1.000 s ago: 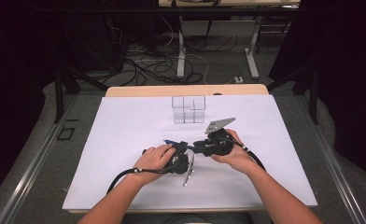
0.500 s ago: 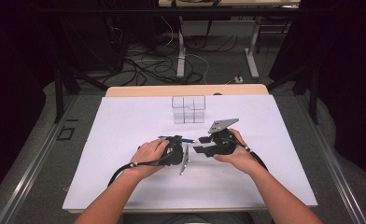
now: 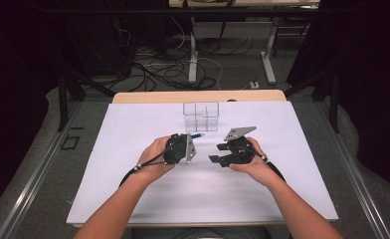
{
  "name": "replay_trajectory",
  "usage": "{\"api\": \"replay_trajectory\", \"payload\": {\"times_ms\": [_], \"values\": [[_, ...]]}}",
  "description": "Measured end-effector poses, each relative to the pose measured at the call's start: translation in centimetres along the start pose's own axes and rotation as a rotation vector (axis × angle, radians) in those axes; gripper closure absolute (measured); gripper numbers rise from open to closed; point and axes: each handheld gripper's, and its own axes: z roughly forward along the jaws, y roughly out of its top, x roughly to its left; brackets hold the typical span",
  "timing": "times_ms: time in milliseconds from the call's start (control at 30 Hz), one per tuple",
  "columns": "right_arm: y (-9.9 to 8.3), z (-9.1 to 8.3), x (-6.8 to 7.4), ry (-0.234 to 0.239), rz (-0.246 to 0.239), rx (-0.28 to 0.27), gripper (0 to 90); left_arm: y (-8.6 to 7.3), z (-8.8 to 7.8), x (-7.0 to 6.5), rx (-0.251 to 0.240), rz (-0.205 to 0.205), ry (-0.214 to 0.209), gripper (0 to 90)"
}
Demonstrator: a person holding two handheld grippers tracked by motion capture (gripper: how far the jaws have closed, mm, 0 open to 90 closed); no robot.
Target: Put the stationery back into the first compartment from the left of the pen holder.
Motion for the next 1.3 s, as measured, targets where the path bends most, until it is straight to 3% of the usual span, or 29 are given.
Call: {"api": "replay_trajectory", "payload": {"times_ms": [433,600,933,1167,1300], "values": [[-0.2,0.0,-0.3,-0.025,0.026,-0.010,24.9,1.4,-0.1,3.7,-0.066,-0.220,-0.060,78.5],[-0.3,-0.1,-0.6,-0.046,0.038,-0.008,19.7,1.7,0.1,5.2,-0.097,-0.324,-0.080,78.5],[-0.6,-0.2,-0.8,-0.075,0.074,-0.025,18.7,2.3,0.1,8.7,-0.206,-0.535,-0.102,78.5],[-0.7,-0.5,-1.1,-0.105,0.104,-0.039,16.2,2.3,0.3,10.9,-0.296,-0.698,-0.084,78.6],[-0.8,-0.7,-1.3,-0.123,0.110,-0.032,15.5,2.5,0.7,11.8,-0.310,-0.746,-0.080,78.6]]}}
